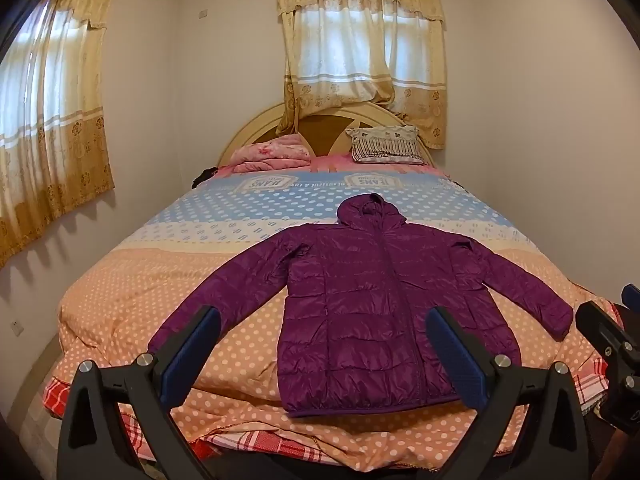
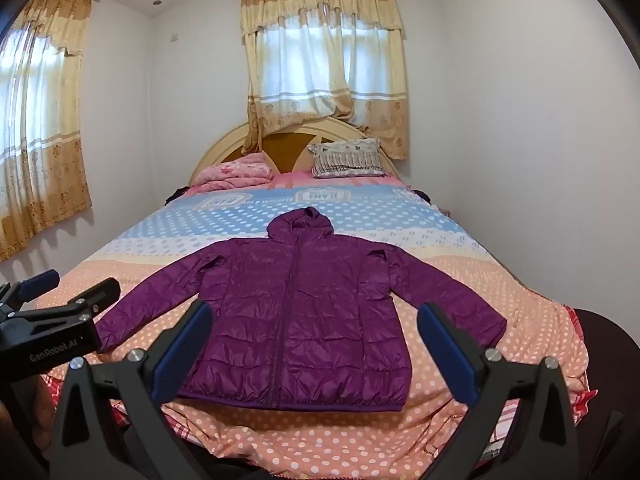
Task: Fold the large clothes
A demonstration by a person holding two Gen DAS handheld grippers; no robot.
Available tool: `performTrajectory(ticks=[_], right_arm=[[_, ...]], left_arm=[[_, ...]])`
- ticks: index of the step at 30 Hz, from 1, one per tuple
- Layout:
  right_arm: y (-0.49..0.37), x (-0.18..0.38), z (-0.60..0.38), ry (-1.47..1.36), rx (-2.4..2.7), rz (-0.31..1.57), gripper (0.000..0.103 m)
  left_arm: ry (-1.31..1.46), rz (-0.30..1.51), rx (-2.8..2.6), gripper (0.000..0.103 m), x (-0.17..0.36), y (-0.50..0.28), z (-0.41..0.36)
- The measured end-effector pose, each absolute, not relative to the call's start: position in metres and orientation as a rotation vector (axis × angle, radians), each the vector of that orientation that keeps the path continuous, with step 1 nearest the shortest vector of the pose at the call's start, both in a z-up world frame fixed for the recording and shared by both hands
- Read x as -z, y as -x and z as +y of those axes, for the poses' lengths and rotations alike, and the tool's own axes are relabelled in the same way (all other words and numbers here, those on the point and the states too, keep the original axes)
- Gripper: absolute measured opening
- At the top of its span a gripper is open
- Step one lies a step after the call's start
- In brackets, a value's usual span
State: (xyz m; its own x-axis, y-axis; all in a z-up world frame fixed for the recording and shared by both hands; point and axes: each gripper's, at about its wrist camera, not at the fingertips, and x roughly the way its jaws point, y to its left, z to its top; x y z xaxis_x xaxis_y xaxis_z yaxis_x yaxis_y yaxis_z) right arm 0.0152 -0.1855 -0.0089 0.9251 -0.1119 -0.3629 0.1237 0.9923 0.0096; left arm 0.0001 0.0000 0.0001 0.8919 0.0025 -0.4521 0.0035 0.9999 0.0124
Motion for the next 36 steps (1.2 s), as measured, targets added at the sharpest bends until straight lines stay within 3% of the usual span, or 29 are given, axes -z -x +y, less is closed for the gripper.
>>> performTrajectory(ticks=[36], right_arm=[[-0.022,0.023,-0.191,-0.056,0.099,0.398,0.103]], left_arm=[[0.001,0.472,-0.016,0.102,0.005,-0.002,0.003]])
